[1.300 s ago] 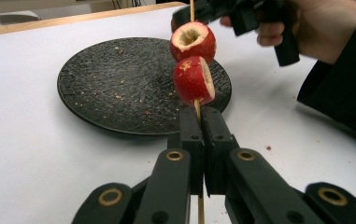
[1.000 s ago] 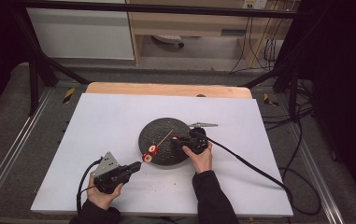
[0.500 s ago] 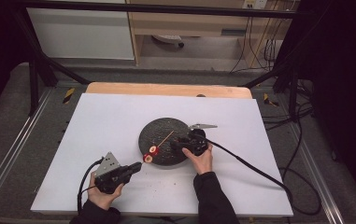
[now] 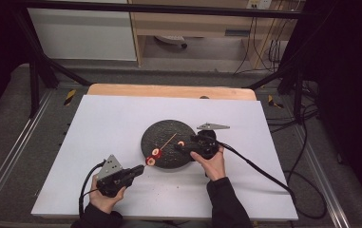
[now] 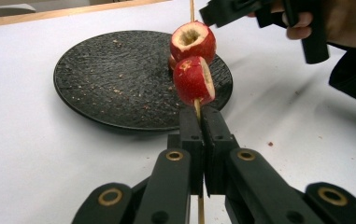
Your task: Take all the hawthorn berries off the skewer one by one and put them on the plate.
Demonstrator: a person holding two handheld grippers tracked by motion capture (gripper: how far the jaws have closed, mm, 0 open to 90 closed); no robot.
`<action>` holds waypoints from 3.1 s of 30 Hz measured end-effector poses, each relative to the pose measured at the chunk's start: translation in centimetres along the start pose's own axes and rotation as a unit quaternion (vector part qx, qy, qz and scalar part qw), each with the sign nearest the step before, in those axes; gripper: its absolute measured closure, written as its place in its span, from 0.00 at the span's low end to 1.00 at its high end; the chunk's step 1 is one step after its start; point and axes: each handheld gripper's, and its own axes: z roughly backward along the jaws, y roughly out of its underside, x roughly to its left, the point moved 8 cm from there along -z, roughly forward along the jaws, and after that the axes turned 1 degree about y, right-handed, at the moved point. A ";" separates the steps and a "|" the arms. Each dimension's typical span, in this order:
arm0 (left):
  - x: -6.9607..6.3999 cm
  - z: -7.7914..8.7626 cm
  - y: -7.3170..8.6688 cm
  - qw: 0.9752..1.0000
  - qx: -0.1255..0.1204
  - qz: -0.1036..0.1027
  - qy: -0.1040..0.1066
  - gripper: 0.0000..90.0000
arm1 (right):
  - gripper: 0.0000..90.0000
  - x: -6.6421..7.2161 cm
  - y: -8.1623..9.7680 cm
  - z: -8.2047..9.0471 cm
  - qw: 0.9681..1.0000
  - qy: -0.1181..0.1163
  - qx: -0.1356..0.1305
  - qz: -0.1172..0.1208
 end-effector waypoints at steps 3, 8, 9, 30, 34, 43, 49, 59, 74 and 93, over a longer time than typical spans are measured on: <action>0.0 -0.1 0.0 1.000 0.001 -0.001 0.000 0.98 | 0.07 0.8 0.1 0.6 1.000 -0.009 -0.005 0.004; -0.1 -0.2 0.1 1.000 0.003 -0.003 -0.001 0.98 | 0.04 1.9 0.5 1.2 1.000 -0.021 -0.010 0.006; -0.1 -0.2 0.1 1.000 0.003 -0.003 -0.001 0.98 | 0.04 2.1 0.6 1.3 1.000 -0.024 -0.011 0.007; -1.7 -1.4 0.4 1.000 0.015 -0.023 0.009 0.98 | 0.24 4.9 2.4 0.7 0.996 -0.088 -0.021 -0.015; -1.9 -1.5 0.4 1.000 0.015 -0.024 0.011 0.98 | 0.34 5.1 2.2 0.7 0.994 -0.098 -0.029 -0.025; -2.3 -1.8 0.3 0.999 0.016 -0.029 0.015 0.98 | 0.49 5.4 2.6 0.2 0.992 -0.118 -0.022 -0.037; -2.4 -1.9 0.3 0.999 0.017 -0.030 0.015 0.98 | 0.57 5.5 3.0 0.0 0.992 -0.123 -0.011 -0.038; -2.4 -1.9 0.3 0.999 0.016 -0.029 0.015 0.98 | 0.67 5.7 3.0 0.1 0.990 -0.134 -0.007 -0.045; -2.4 -1.5 0.0 0.999 0.007 -0.030 0.016 0.98 | 0.68 5.1 1.8 0.9 0.991 -0.122 -0.022 -0.043; -2.4 -1.1 -0.2 0.999 -0.002 -0.029 0.020 0.98 | 0.68 3.5 -1.2 3.0 0.994 -0.093 -0.051 -0.034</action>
